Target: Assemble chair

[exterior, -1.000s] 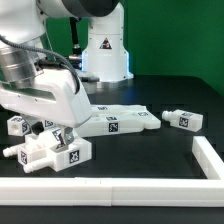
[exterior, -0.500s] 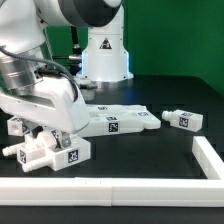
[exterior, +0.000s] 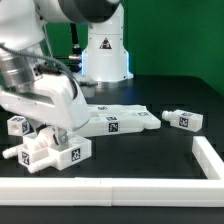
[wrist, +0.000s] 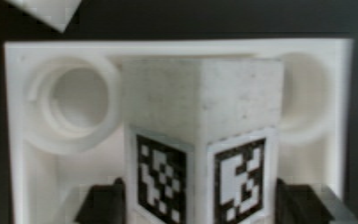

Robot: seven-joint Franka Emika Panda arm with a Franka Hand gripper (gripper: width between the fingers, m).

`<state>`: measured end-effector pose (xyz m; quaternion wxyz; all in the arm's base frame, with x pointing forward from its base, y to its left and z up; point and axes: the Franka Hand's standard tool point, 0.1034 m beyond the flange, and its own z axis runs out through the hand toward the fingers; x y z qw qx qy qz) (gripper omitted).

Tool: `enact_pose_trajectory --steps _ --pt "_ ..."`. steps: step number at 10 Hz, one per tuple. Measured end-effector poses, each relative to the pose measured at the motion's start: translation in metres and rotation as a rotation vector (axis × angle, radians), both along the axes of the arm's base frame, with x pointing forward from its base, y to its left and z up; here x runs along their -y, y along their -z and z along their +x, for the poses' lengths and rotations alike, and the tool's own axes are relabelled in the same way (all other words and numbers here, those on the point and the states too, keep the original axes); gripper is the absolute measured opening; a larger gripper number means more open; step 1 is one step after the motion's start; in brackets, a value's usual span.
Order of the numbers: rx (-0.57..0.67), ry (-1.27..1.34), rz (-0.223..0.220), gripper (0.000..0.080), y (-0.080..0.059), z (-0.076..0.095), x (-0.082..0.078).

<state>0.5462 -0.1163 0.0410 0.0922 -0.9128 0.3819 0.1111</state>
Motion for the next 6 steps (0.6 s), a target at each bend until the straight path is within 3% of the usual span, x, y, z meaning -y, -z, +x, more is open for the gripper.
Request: enact_pose_trajectory --steps 3,4,6 --pt "-0.038 0.156 0.033 0.039 -0.037 0.005 -0.019" --pt "-0.087 0.349 0.044 0.0391 -0.043 0.0 -0.037" --pt "-0.181 0.594 0.014 0.0391 -0.054 -0.008 -0.086"
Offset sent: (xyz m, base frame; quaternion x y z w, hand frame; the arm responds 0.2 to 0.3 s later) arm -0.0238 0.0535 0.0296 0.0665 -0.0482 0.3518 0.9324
